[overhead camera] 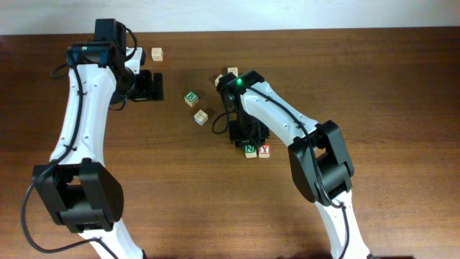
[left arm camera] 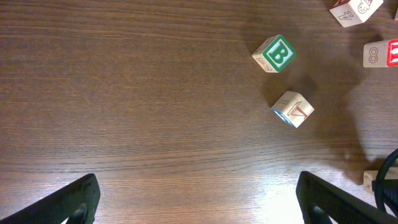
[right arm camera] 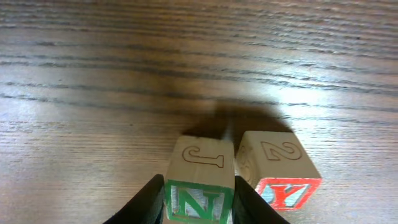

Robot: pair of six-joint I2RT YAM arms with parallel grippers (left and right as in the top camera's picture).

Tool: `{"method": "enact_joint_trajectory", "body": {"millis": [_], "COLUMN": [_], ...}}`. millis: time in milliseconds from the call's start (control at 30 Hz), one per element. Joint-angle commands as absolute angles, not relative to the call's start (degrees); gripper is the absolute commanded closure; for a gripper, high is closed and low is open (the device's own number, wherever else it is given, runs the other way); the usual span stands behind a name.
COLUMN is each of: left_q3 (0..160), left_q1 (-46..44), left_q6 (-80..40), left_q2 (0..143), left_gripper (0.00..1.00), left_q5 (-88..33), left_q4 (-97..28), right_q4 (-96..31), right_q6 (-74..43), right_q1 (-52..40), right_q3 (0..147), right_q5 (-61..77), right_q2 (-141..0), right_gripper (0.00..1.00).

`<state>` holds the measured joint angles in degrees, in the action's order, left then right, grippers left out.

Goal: Rotate 5 blocks

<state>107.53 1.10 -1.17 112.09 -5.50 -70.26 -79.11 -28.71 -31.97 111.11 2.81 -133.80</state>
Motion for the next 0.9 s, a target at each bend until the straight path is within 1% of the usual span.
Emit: {"method": "enact_joint_trajectory", "body": {"millis": [0,33,67,133,300,367,500,567,633,667,700,800,867], "left_q3": [108.6,108.6,108.6,108.6,108.6,108.6,108.6,108.6,108.6,108.6,108.6,108.6,108.6], "left_q1": [1.2,1.2,1.2,1.2,1.2,1.2,1.2,1.2,1.2,1.2,1.2,1.2,1.2], "left_q6": [-1.8,-1.8,-1.8,-1.8,-1.8,-1.7,-1.8,-1.8,-1.8,-1.8,-1.8,-1.8,-1.8], "left_q2": [112.6,112.6,112.6,112.6,112.6,112.6,112.6,112.6,112.6,112.6,112.6,112.6,112.6], "left_gripper": [0.01,0.01,0.01,0.01,0.01,0.01,0.01,0.01,0.01,0.01,0.01,0.01,0.01], "left_q5": [-5.1,-5.1,-5.1,-5.1,-5.1,-5.1,-5.1,-5.1,-5.1,-5.1,-5.1,-5.1,-5.1], "left_q4": [-70.1,-70.1,-70.1,-70.1,-70.1,-70.1,-70.1,-70.1,-70.1,-70.1,-70.1,-70.1,-70.1], "right_q4": [-80.1,-80.2,-80.2,-79.9,-78.4,-78.4,-78.0,-74.6,-67.6,-64.9,-61.8,-57.3,-54.8], "right_q6": [-30.5,-30.5,-30.5,-30.5,-30.5,-30.2,-27.8,-27.8,-27.9,-29.3,-33.7,-42.1,-47.4], "right_q1": [-31.8,-31.8,-31.8,-31.8,-31.8,-31.8,-31.8,-31.8,-31.9,-31.9,-32.0,-32.1,-32.5], "right_q3": [110.8,110.8,110.8,110.8,111.1,112.7,120.4,123.5,124.0,123.9,123.5,123.2,123.2], "right_q5": [1.2,1.2,1.2,1.2,1.2,1.2,1.5,3.0,7.6,8.6,8.6,8.4,8.4], "right_q2": [-134.9,-134.9,-134.9,-134.9,-134.9,-134.9,-134.8,-134.8,-134.8,-135.2,-135.6,-137.0,-138.2], "right_gripper": [0.65,0.65,0.62,0.60,0.57,0.57,0.56,0.54,0.48,0.47,0.47,0.45,0.42]}}
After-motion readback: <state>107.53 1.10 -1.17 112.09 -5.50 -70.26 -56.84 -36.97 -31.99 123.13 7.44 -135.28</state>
